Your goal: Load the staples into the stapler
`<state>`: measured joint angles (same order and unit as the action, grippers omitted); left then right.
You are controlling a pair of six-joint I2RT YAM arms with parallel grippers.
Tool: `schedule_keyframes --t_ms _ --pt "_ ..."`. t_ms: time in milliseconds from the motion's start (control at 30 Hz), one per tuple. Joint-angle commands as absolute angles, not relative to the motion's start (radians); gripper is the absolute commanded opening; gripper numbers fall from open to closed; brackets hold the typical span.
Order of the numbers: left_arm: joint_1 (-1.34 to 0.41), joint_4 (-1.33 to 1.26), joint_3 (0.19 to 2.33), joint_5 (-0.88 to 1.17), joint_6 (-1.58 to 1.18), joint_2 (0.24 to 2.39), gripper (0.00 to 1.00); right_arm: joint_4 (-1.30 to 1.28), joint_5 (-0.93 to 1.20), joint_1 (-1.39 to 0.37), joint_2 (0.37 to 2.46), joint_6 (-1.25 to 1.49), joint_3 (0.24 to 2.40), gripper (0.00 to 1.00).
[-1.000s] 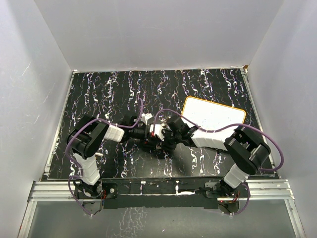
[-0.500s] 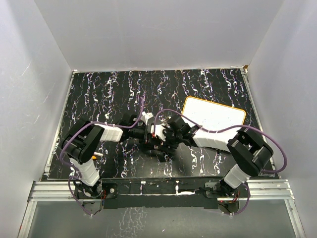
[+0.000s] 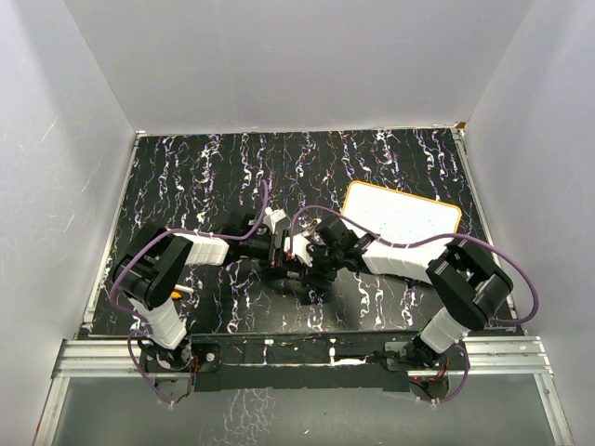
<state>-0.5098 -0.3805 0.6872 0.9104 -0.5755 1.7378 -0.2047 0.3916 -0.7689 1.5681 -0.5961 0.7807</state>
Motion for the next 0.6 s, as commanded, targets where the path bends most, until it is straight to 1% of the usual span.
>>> schedule_keyframes --t_ms 0,367,467,567 --pt "-0.498 -0.359 0.681 0.905 -0.549 1.738 0.83 -0.175 0.405 -0.765 1.602 -0.570 0.835 0.59" --pt "-0.493 -0.353 0.675 0.901 -0.542 1.727 0.83 -0.155 0.335 -0.761 1.581 -0.580 0.808 0.30" --pt "-0.488 -0.347 0.675 0.894 -0.534 1.718 0.83 -0.173 0.337 -0.758 1.572 -0.601 0.804 0.25" --pt "-0.482 -0.340 0.669 0.888 -0.524 1.706 0.82 -0.193 0.342 -0.754 1.568 -0.623 0.801 0.22"
